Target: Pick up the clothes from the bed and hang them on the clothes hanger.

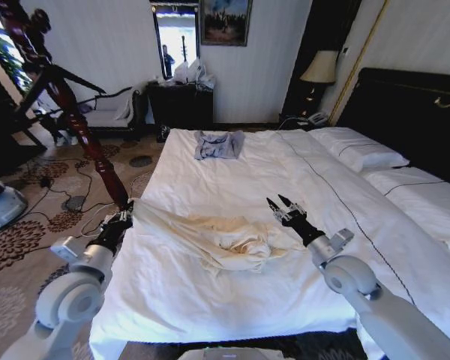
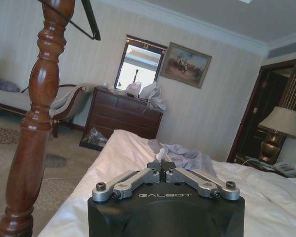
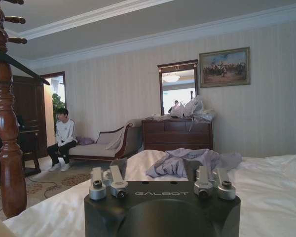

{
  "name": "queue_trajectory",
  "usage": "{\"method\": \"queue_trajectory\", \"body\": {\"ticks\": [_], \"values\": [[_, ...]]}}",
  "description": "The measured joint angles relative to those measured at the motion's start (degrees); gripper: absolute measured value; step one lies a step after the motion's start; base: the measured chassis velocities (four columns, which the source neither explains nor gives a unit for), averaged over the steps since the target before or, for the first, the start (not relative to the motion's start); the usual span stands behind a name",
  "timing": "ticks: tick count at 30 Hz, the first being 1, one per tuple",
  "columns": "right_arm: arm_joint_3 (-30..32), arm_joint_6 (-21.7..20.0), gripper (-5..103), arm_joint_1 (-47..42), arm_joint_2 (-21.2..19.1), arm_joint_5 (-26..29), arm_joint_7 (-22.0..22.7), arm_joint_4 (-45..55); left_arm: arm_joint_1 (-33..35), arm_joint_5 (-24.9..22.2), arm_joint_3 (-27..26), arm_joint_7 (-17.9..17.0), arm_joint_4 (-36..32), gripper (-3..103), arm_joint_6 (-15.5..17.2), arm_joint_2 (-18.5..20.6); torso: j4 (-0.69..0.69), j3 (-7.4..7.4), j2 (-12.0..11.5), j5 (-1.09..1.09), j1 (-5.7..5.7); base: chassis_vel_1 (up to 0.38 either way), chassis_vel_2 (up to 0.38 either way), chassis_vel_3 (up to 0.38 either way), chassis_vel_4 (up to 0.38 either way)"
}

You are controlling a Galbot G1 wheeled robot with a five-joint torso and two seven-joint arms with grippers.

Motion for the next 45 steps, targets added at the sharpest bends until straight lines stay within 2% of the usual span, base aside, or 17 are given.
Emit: {"method": "queue_trajectory", "body": {"ticks": [1,4,5,6,7,9,11,12,13,15,21,25,30,33,36,39,45], "values": [[0.12,0.00,70,-0.40,0.00,0.02,0.01,-0.01,0.02,-0.04,-0.16,-0.02,-0.04,0,0.07,-0.01,0.00,0.00,0.00,0.00,0.00,0.000,0.000,0.000,0.000],[0.15,-0.45,76,-1.92,0.28,0.51,1.04,-0.10,0.56,0.28,-0.83,-0.01,-0.06,0,0.36,-0.36,-0.01,0.00,0.00,0.00,0.00,0.000,0.000,0.000,0.000],[0.04,-0.81,81,-2.63,0.50,0.92,1.89,-0.13,0.98,0.94,-1.16,-0.01,0.13,0,0.62,-0.61,-0.01,0.00,0.00,-0.01,0.00,0.000,0.000,0.000,0.000],[-0.77,-2.23,86,-4.64,1.49,2.40,4.92,-0.17,3.00,4.85,-2.01,-0.37,1.72,0,1.85,-1.70,-0.02,0.00,0.00,0.02,0.00,0.000,0.000,0.000,0.000],[-0.77,-2.23,86,-4.64,1.49,2.40,4.92,-0.17,3.00,4.85,-2.01,-0.37,1.72,0,1.85,-1.70,-0.02,0.00,0.00,0.02,0.00,0.000,0.000,0.000,0.000],[-2.40,-3.89,96,-6.75,3.21,3.67,8.62,-0.55,7.40,11.31,-1.51,-0.98,5.16,0,3.41,-4.52,-0.02,0.00,0.00,0.00,0.00,0.000,0.000,0.000,0.000],[-4.46,-4.57,99,-7.44,4.79,3.69,10.58,-1.83,11.76,19.40,0.87,0.47,9.86,0,1.87,-8.55,0.04,0.00,0.00,-0.02,-0.01,0.000,0.000,0.000,0.000],[-4.46,-4.57,99,-7.44,4.79,3.69,10.58,-1.83,11.76,19.40,0.87,0.47,9.86,0,1.87,-8.55,0.04,0.00,0.00,-0.02,-0.01,0.000,0.000,0.000,0.000],[-5.56,-4.69,100,-7.33,5.31,3.46,11.04,-2.74,12.77,22.28,1.99,1.27,11.84,0,0.74,-10.53,0.04,0.00,0.00,-0.02,-0.01,0.000,0.000,0.000,0.000],[-7.64,-4.84,100,-6.23,5.72,3.12,11.63,-4.58,12.85,24.33,3.46,1.83,14.08,0,-0.37,-13.26,0.01,0.00,0.00,-0.01,-0.01,0.000,0.000,0.000,0.000],[-11.18,-5.34,100,-2.01,5.93,3.88,12.36,-8.51,11.30,24.54,4.91,1.74,15.24,0,-0.72,-15.10,-0.01,0.00,-0.01,0.01,0.01,0.000,0.000,0.000,0.000],[-13.85,-6.74,100,1.59,6.03,8.01,12.33,-10.28,11.05,24.46,5.20,1.63,15.62,0,-0.79,-15.34,0.00,0.00,-0.01,0.00,0.00,0.000,0.000,0.000,0.000],[-18.01,-7.06,100,5.99,6.35,11.09,8.61,-12.37,10.90,24.28,5.27,1.26,15.23,0,-0.77,-15.08,0.00,0.00,-0.01,0.00,0.00,0.000,0.000,0.000,0.000],[-20.21,-7.01,100,9.08,6.97,12.01,7.81,-12.75,11.04,24.21,5.16,0.99,14.60,0,-0.48,-14.69,-0.01,0.00,-0.01,-0.01,0.00,0.000,0.000,0.000,0.000],[-22.42,-6.80,100,12.43,7.66,11.37,8.01,-14.00,11.34,24.23,4.94,0.71,14.23,0,-0.31,-14.53,0.02,0.01,-0.01,-0.01,0.00,0.000,0.000,0.000,0.000],[-25.51,-6.76,100,16.73,8.66,9.80,10.22,-17.25,11.97,24.41,4.84,0.55,13.55,0,-0.25,-14.85,0.01,0.01,-0.01,0.00,0.01,0.000,0.000,0.000,0.000],[-26.44,-7.45,102,17.42,8.42,9.08,10.65,-18.49,12.56,24.97,4.83,0.52,12.70,0,-0.24,-15.39,0.00,0.01,-0.01,-0.01,0.00,0.000,0.000,0.000,0.000]]}}
